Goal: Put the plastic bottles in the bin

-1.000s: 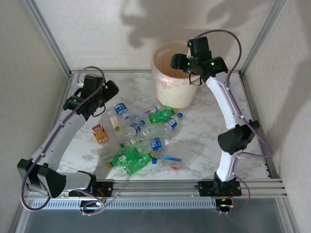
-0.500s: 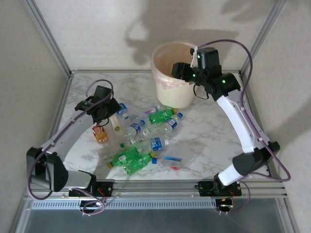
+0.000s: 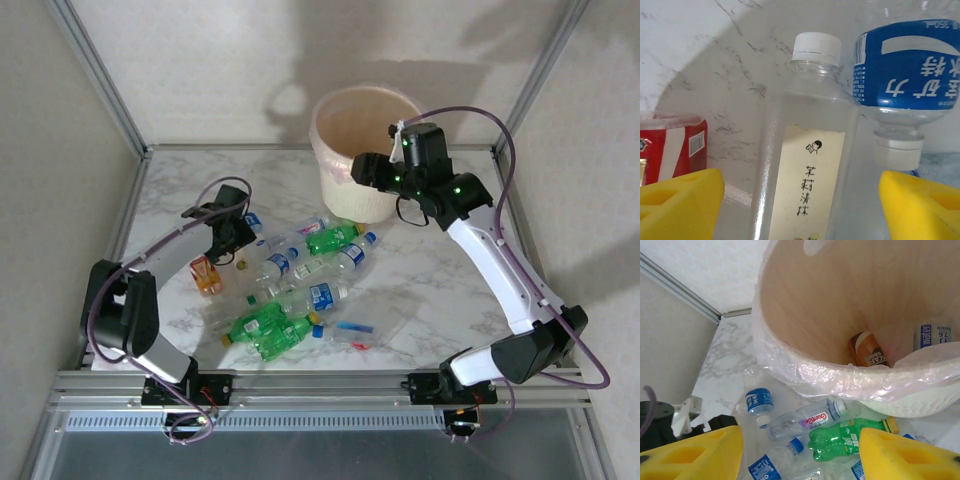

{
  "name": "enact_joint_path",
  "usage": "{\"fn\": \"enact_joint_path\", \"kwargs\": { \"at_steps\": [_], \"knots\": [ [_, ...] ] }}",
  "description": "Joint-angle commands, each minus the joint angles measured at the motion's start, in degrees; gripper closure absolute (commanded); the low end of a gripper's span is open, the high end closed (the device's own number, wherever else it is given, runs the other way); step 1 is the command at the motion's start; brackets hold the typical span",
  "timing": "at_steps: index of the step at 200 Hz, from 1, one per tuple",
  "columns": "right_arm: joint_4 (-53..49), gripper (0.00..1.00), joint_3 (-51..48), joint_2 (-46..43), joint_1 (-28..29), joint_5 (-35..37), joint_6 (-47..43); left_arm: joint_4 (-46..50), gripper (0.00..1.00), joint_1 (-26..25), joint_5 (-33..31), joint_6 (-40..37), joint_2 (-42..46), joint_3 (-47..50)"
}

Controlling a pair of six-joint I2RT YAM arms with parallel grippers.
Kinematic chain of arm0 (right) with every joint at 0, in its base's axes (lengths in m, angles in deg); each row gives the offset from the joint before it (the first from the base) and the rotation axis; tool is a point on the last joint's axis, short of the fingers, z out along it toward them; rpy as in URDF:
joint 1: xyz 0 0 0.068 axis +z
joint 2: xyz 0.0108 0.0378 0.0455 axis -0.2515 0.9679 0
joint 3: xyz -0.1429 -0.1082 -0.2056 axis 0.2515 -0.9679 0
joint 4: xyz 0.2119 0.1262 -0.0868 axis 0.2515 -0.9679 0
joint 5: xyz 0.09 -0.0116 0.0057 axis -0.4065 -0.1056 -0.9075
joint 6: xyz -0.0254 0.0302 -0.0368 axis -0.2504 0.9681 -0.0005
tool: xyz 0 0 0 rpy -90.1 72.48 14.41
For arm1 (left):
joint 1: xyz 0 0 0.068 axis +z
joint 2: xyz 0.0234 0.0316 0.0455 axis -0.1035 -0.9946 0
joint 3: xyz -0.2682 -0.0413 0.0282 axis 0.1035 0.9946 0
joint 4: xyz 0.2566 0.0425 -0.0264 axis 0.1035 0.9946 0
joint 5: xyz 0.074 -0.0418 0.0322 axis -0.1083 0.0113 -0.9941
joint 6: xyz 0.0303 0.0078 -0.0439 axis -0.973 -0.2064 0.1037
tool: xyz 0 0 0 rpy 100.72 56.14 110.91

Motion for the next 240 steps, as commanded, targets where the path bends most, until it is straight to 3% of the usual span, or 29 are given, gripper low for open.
{"fn": "enact_joint_path", "kwargs": {
  "at_steps": [1,132,240],
  "knots": [
    [1.29,0.37,-0.51,-2.23,0.68,0.59,0.96,-1.33,0.19,-0.51,-0.47,-0.63,-2.05,0.92],
    [-0.12,0.39,-0.51,-2.84,1.0,1.56,1.24,-7.11,0.26,-0.4,-1.06,0.0,-9.88,1.18],
    [0.25,0.45,-0.25,-2.94,1.01,1.5,1.5,-3.92,0.44,-0.36,-4.18,-1.28,-9.4,-1.5]
  ]
}}
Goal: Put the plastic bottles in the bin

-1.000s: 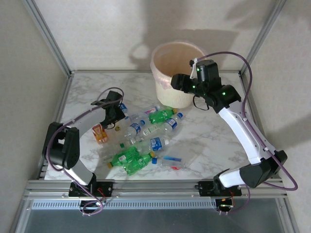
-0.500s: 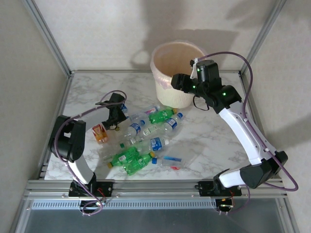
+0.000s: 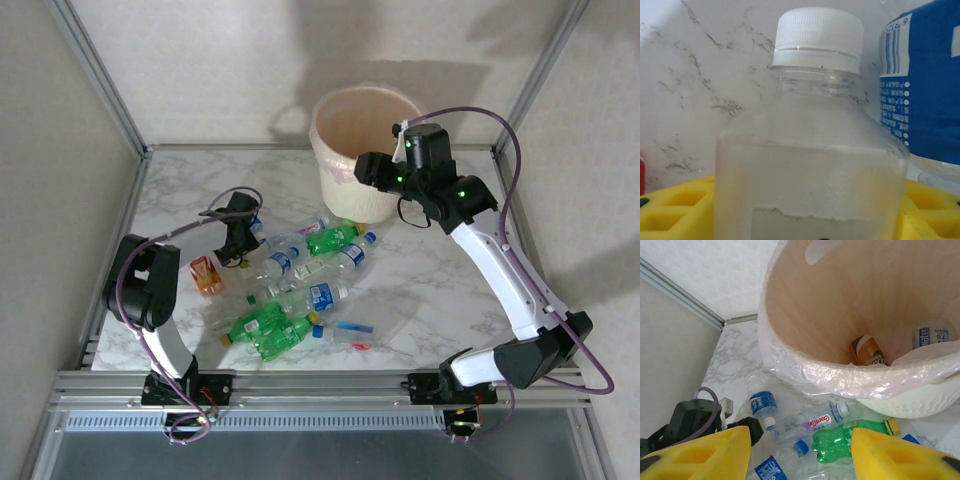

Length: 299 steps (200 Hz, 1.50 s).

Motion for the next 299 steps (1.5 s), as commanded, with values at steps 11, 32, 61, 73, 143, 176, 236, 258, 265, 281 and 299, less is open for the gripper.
{"fn": "enact_joint_path", "kwargs": {
  "at_steps": [11,32,61,73,143,176,236,258,265,281,299],
  "knots": [
    [0.68,0.45,-0.31,-1.5,0.48,-0.23,0.34,4.46,0.45,-0.29,-3.81,-1.31,1.59,-2.71],
    [1.29,0.45,-0.23,-1.34,0.49,-1.2,0.32,6.84,0.46,-0.5,-4.5,-1.73,4.38,-4.06],
    [3.08,0.46,-0.3,-1.21,0.55,-3.97,-0.14,10.56,0.48,-0.64,-5.54,-1.95,8.88,-7.94],
    [4.93,0.45,-0.74,-1.52,0.59,-6.8,-0.6,12.32,0.49,-0.62,-6.08,-2.1,10.53,-10.29],
    [8.56,0.16,0.18,1.08,5.32,-26.55,-6.57,17.91,0.52,-0.6,1.95,-1.42,14.95,-27.65],
    [6.52,0.14,1.08,4.1,9.18,-29.0,-8.89,16.91,0.54,-0.94,11.98,-0.25,14.1,-34.41],
    [5.93,0.08,3.59,7.39,14.02,-23.23,-9.19,13.11,0.54,-3.72,21.8,2.35,13.69,-37.15],
    [5.57,0.08,4.5,8.57,14.47,-20.61,-8.34,11.27,0.54,-4.58,23.96,3.5,13.75,-36.88],
    [5.16,0.08,4.81,9.01,14.58,-19.12,-8.0,10.79,0.54,-4.64,24.52,3.7,13.72,-36.87],
    [4.12,0.08,5.79,9.95,14.58,-16.08,-7.14,10.02,0.54,-4.85,25.7,4.13,13.7,-36.91],
    [3.09,0.08,7.38,11.39,14.69,-14.32,-5.97,8.66,0.54,-5.32,27.33,4.74,13.82,-36.55]
  ]
}}
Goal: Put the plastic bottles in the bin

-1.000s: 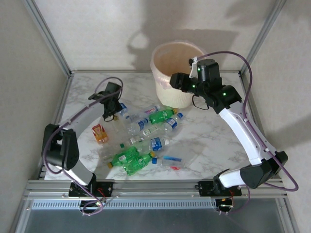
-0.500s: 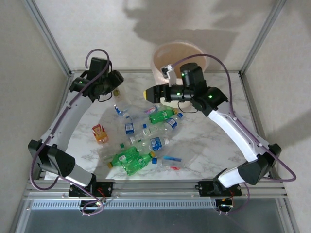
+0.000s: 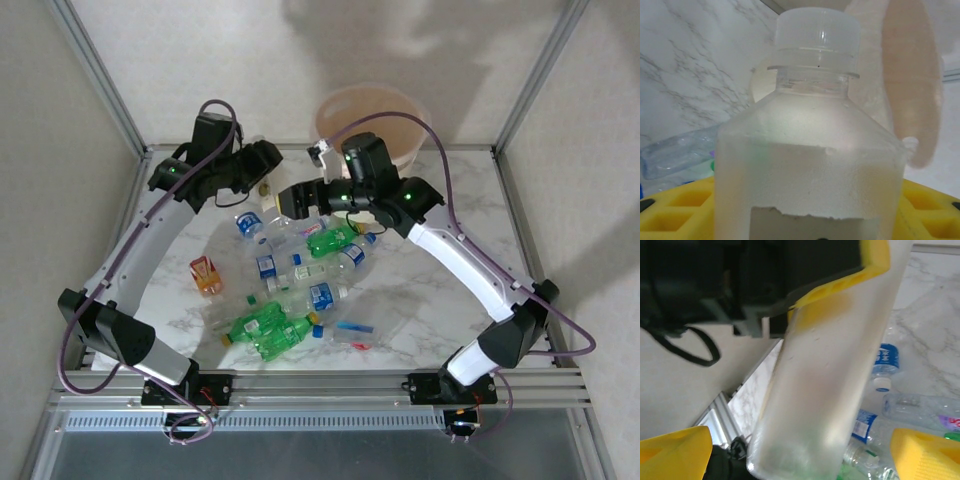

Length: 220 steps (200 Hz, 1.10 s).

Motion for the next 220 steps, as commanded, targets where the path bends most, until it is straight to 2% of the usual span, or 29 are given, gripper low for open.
{"fn": "enact_joint_path", "kwargs": {
  "at_steps": [1,41,91,120,163,174,179,192,195,197,220],
  "knots": [
    [-2.28,0.08,2.85,2.26,0.45,4.35,1.53,-3.36,0.54,-0.72,4.02,1.62,0.16,-1.1],
    [-2.16,0.08,4.11,4.33,0.81,4.71,3.38,-5.67,0.54,-1.52,5.2,2.44,0.16,-0.48],
    [-2.12,0.15,3.93,5.72,1.21,3.13,4.08,-8.74,0.54,-1.55,5.83,3.63,0.44,1.62],
    [-1.98,0.25,3.93,6.38,1.43,3.17,4.52,-9.77,0.54,-1.53,6.19,3.76,0.19,2.18],
    [-1.61,0.46,4.02,6.16,1.41,3.51,4.74,-11.14,0.52,-1.52,5.49,4.24,0.63,3.09],
    [-1.57,0.5,3.8,6.0,1.43,3.47,4.8,-11.77,0.46,-1.53,5.36,4.51,0.79,3.1],
    [-1.44,0.51,3.76,6.0,1.38,3.41,4.83,-12.06,0.4,-1.53,5.2,4.64,0.84,3.06],
    [-1.11,0.52,3.54,5.64,1.34,3.43,5.02,-12.9,0.18,-1.53,4.12,5.2,1.27,3.06],
    [-0.95,0.52,3.5,5.51,1.38,3.46,5.06,-13.2,0.06,-1.53,3.86,5.21,1.39,3.04],
    [-0.94,0.52,3.43,5.41,1.35,3.55,5.13,-13.52,0.02,-1.53,3.75,5.24,1.43,3.1],
    [-0.61,0.53,3.3,4.5,1.39,4.47,5.38,-14.57,0.01,-1.25,1.85,5.63,1.28,1.74]
  ]
}}
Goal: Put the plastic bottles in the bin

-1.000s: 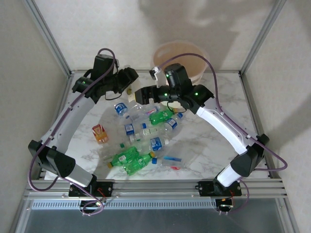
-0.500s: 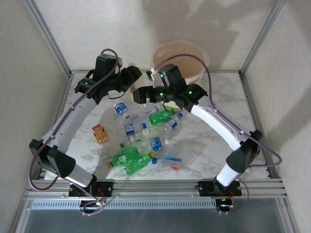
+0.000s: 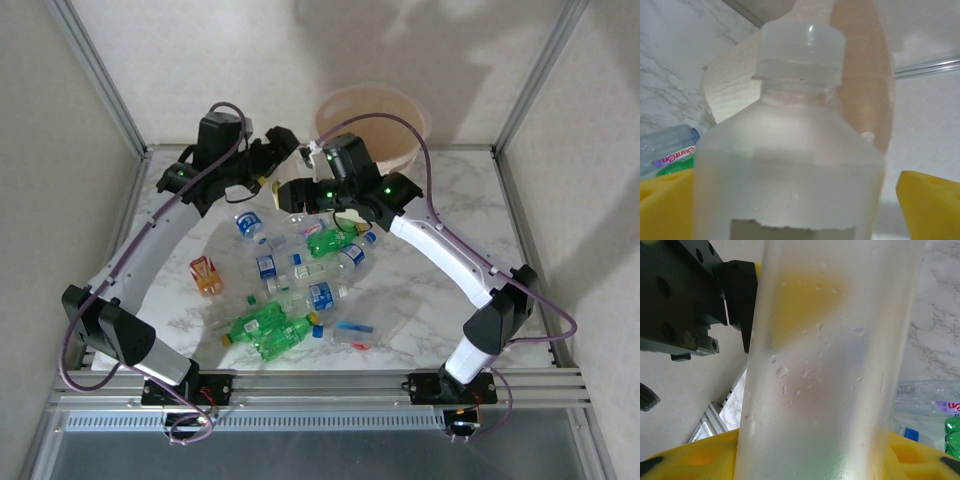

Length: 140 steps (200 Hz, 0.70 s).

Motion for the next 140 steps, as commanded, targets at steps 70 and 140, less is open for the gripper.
{"fn": "enact_joint_path", "kwargs": {
  "at_steps": [70,140],
  "knots": [
    [-3.08,0.57,5.25,-5.0,0.08,12.87,-1.27,-14.75,0.01,1.09,-10.86,-1.88,11.25,2.96],
    [-6.91,0.58,16.26,-5.9,-9.7,22.1,-3.02,-18.13,0.01,3.57,-9.35,-1.56,14.68,11.51]
  ]
}}
